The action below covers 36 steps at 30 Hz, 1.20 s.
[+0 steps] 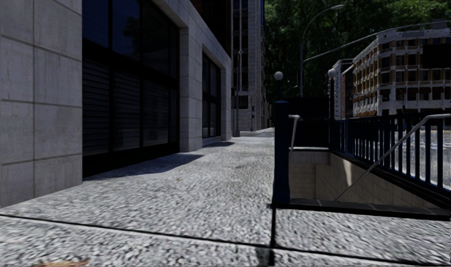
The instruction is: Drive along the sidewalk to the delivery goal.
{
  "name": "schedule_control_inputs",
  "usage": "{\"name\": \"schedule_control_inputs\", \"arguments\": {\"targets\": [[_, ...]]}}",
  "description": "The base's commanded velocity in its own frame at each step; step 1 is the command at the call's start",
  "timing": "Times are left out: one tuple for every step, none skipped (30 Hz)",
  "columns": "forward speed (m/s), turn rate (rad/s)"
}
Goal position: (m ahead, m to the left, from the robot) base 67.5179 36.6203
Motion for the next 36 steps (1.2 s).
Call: {"name": "schedule_control_inputs", "arguments": {"targets": [[1.83,0.49],[1.83,0.49],[1.83,0.49],[1.83,0.31],[1.83,0.31],[1.83,0.13],[1.83,0.0],[1.83,0.0],[1.83,0.0],[1.83,0.0],[1.83,0.0],[1.83,0.0],[1.83,0.0],[1.83,0.0],[1.83,0.0],[1.83,0.0],[1.83,0.0],[1.85,0.0],[1.85,0.0],[2.0,0.0],[2.0,0.0],[2.0,0.0],[2.0,0.0],[2.0,0.0],[2.0,0.0],[2.0,-0.11],[2.0,-0.24],[2.0,-0.24],[2.0,-0.31],[2.0,-0.34],[2.0,-0.35],[2.0,-0.35],[2.0,-0.35],[2.0,-0.35],[2.0,-0.35],[2.0,-0.35]]}}
